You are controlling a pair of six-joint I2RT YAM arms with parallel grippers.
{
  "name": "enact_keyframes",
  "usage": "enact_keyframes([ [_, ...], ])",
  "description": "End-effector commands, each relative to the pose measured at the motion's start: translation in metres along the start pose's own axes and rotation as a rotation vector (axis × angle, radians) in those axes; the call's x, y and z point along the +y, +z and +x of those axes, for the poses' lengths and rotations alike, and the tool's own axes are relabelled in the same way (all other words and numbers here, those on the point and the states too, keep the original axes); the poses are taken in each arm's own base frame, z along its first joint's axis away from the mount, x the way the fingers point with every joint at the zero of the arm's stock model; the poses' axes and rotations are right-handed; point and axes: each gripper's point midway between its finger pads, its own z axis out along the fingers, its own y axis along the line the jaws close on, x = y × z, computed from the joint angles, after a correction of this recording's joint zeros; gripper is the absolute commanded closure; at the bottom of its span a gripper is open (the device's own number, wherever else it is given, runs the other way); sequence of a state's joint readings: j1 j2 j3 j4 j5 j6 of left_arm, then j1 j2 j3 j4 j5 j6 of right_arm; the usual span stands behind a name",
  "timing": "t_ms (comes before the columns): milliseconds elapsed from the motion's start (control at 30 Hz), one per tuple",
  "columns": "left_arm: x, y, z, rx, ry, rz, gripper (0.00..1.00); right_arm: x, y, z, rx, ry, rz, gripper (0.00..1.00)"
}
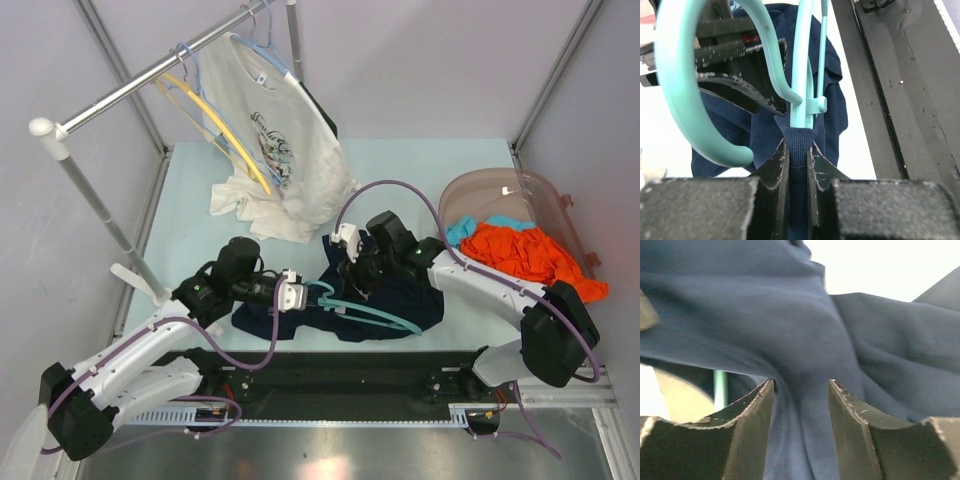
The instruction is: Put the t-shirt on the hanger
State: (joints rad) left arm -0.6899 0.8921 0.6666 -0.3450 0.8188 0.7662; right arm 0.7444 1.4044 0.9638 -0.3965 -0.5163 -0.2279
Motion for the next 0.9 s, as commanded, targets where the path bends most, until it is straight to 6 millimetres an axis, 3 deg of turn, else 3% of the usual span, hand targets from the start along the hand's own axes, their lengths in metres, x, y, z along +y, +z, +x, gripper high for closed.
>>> enact_keyframes([
  [0,0.005,-0.004,-0.033,-0.097,0.05,-0.002,1.0,-0.028,-0.002,0.0,-0.024,-0.008,0.17,0.5],
  [333,0.016,-0.006,-0.046,-0.129,0.02,-0.051,1.0,0.016,-0.006,0.028,-0.009,0.005,-0.002,0.37],
  [433,0.014,-0.007,-0.046,-0.128,0.014,-0.047,1.0,0.007,-0.019,0.03,-0.003,0.022,0.038,0.33],
  [467,0.014,-0.007,-0.046,-0.127,0.007,-0.05,1.0,-0.007,-0.031,0.028,-0.034,0.076,0.049,0.3],
  [567,0.021,-0.007,-0.045,-0.127,-0.075,-0.075,1.0,-0.021,-0.061,0.031,-0.09,0.155,0.065,0.2],
  [600,0.027,-0.008,-0.043,-0.12,-0.105,-0.1,1.0,-0.039,-0.077,0.038,-0.109,0.216,0.115,0.19],
  [767,0.06,-0.002,-0.032,-0.089,-0.303,-0.229,1.0,-0.074,-0.133,0.046,-0.18,0.29,0.229,0.16],
  [867,0.093,0.001,-0.009,-0.001,-0.463,-0.358,1.0,-0.095,-0.17,0.048,-0.218,0.366,0.288,0.16],
])
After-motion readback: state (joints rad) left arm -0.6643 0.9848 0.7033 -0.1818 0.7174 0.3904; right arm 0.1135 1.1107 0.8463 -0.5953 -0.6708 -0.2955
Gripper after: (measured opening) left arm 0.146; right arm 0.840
